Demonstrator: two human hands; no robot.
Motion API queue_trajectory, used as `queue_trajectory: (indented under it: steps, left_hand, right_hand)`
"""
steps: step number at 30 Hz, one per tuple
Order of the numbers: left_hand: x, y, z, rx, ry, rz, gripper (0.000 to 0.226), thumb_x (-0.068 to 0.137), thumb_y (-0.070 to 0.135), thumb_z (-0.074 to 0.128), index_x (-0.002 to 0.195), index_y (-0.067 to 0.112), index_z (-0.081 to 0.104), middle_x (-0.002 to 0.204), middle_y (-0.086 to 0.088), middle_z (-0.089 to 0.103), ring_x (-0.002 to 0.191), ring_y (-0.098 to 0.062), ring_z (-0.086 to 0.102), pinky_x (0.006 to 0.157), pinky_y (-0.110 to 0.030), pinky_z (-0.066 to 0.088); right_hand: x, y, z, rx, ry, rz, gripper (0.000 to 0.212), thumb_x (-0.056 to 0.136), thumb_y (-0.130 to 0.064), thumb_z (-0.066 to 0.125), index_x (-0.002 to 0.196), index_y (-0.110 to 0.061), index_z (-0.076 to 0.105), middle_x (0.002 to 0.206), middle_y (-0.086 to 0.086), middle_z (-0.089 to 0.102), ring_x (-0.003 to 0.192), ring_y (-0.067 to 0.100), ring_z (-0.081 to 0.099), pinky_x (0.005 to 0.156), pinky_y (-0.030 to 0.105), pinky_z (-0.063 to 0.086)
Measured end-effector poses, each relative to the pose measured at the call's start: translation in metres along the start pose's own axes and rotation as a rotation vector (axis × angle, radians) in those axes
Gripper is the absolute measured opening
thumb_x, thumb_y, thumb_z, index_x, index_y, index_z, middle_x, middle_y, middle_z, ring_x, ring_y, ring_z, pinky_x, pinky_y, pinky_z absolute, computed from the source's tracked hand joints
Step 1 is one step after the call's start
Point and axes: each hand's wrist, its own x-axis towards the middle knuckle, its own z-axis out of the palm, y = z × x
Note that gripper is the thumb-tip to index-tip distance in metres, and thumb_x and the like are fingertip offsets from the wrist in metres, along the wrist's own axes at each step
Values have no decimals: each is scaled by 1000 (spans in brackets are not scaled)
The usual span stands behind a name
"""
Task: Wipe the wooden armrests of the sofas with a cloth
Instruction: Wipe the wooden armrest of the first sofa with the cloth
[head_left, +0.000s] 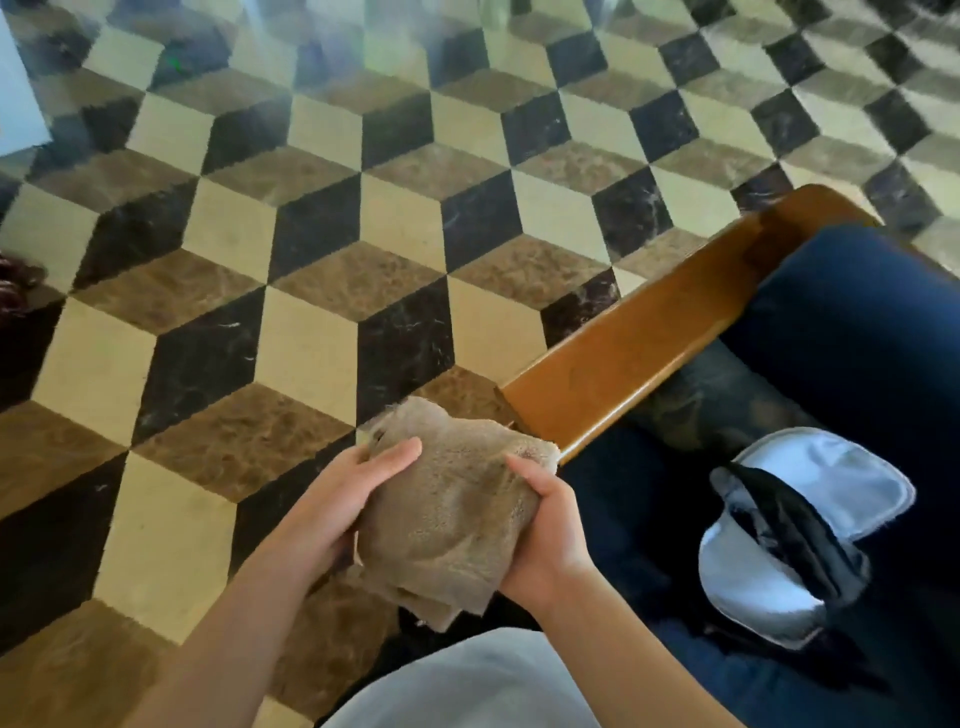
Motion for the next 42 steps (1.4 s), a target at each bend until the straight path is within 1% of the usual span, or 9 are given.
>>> queue_trajectory:
  steps: [6,11,14,20,23,28,32,37,42]
  left_hand:
    - [78,59,27,328,-41,-11,52,60,73,82,98,38,80,97,8,80,89,-15,77,81,-37,59]
    - [138,110,40,597,-155,139,17,80,53,80,93,42,77,93,9,80,86,-7,76,74,-27,57]
    - [160,148,49,642,-206,179,19,82,40,81,100,42,75,99,6,80,91,-13,77,80,-37,62]
    - [209,235,82,842,-200,432,22,85,49,74,101,33,74,96,5,77,90,-13,74,83,-48,60]
    - [240,263,107,888,-323,478,27,88,51,74,109,35,71,103,6,77,96,-12,73,84,-42,59]
    - [308,278,164,1063,-533,297,51,78,66,72,120,39,66,114,12,74,107,-10,71,90,-37,59]
    - [360,272,221,1273,-771,156,27,89,58,67,112,45,67,106,20,76,99,-2,73,81,-29,59]
    - [410,248,281,1555,-1115,26,11,96,42,66,105,46,61,95,35,71,86,15,67,65,-10,54]
    - [436,240,304,1892,-1388,-58,19,87,50,68,103,40,66,97,19,74,92,-2,70,72,-25,56]
  right_hand:
    - [43,-38,-13,182,244,-132,67,63,-35,83,127,-16,71,120,19,75,103,42,75,84,59,60]
    - [93,-97,-23,232,384,-173,74,54,-27,87,124,-14,67,112,19,78,100,43,76,90,60,57]
    - [119,-137,-17,280,443,-191,76,50,-25,87,122,-15,64,114,19,75,109,44,68,94,58,54]
    - [142,-213,-7,350,359,-289,61,65,-30,87,122,-19,68,104,14,80,104,40,73,86,53,58]
    - [147,-232,-21,430,367,-379,65,62,-33,87,122,-21,67,102,13,80,91,38,78,70,53,62]
    - [155,-238,-51,645,461,-486,66,69,-39,88,129,-24,65,114,12,78,101,38,76,82,57,61]
    - [156,-238,-73,807,632,-528,74,65,-22,86,135,-22,62,127,16,72,114,44,68,93,67,55]
    - [161,-224,-69,1127,890,-599,41,86,-11,69,127,-12,68,114,16,77,108,40,71,92,54,58]
    - [202,-206,-10,1510,1021,-667,34,88,-10,66,123,-11,67,106,18,79,99,41,75,76,50,63]
